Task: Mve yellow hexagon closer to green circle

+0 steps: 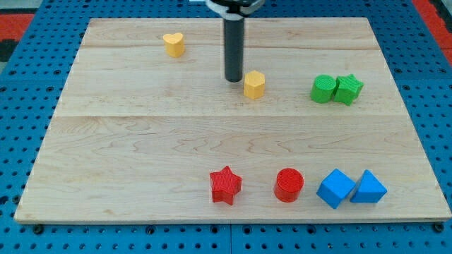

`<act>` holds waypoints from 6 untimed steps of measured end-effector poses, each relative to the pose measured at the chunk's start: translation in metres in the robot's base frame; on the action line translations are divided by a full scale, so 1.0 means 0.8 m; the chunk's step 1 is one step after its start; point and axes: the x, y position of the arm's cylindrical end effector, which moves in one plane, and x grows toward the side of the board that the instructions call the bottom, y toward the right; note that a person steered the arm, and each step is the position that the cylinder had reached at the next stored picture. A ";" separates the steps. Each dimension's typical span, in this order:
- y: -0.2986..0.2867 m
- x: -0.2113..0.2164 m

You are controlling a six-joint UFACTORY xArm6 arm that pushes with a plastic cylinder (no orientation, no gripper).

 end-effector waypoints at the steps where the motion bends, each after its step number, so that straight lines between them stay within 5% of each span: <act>1: 0.052 0.000; 2: -0.005 -0.038; 3: -0.037 -0.013; 4: -0.039 0.038; 6: 0.003 0.041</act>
